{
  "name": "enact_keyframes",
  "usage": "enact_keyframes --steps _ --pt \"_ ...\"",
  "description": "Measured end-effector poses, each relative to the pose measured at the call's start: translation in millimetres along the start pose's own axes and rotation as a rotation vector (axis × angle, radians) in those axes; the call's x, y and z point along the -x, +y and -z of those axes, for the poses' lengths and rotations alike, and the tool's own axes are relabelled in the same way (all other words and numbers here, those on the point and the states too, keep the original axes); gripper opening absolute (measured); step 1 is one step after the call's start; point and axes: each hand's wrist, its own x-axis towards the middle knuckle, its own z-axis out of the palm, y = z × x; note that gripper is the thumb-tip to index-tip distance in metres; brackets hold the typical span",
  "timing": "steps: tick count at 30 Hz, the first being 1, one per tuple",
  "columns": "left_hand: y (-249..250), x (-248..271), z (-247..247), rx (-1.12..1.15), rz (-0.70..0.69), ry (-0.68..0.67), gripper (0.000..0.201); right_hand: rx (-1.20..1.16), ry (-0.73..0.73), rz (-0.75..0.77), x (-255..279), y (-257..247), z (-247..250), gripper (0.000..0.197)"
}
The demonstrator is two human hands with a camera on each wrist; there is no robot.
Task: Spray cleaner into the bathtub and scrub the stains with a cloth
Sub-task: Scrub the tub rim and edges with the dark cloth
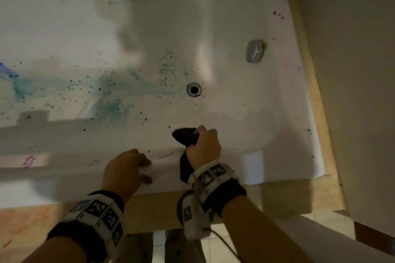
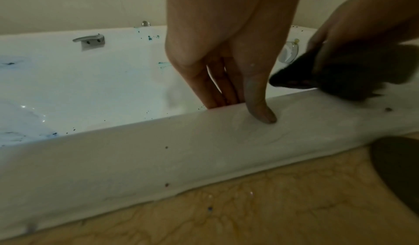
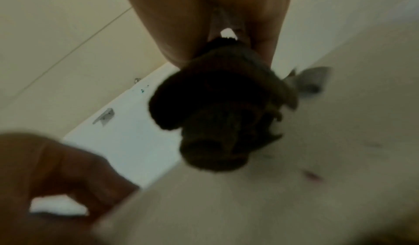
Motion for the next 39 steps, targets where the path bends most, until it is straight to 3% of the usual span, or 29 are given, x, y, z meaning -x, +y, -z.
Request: enact_keyframes --steps 3,6,9,11,13,15,17,23,25,28,32,34,39 --pt "-4 0 1 0.022 -0.030 -0.012 0.046 -0.170 0.136 0.116 -19 1 17 0.019" --pt "-9 -1 4 0.059 -0.058 -0.027 0.044 -0.134 0.251 0.388 -15 25 46 0.014" --pt "-14 -3 3 0.066 -0.076 -0.032 0.043 0.002 0.095 0.662 16 51 51 0.017" --pt "-15 -4 1 0.077 -0.077 -0.031 0.043 0.245 -0.044 0.785 34 65 35 0.015" --pt "-15 -4 0 0.088 -0.084 -0.020 0.043 0.515 -0.201 0.840 42 78 9 0.054" --pt "-15 -5 0 0.098 -0.092 -0.010 0.043 0.631 -0.229 0.821 40 81 -9 0.077" --pt "-17 -7 0 0.118 -0.089 -0.003 0.042 0.614 -0.187 0.810 36 74 -13 0.082" --pt "-17 -6 -2 0.099 -0.094 -0.019 0.044 0.478 -0.005 0.599 -10 19 -4 0.033" --pt "-17 -6 -1 0.092 -0.101 -0.013 0.044 0.385 0.014 0.547 -29 9 13 0.030" --pt "-19 -8 0 0.095 -0.092 -0.017 0.043 0.250 0.034 0.664 -25 12 35 0.022" --pt "-18 -9 2 0.084 -0.083 -0.036 0.044 0.452 -0.263 0.907 16 37 26 0.021" --pt "-16 -10 4 0.057 -0.092 -0.046 0.045 0.593 -0.357 0.862 25 45 9 0.028" --pt "-1 -16 11 -0.076 -0.122 -0.112 0.047 0.314 -0.100 0.658 0 37 1 0.026"
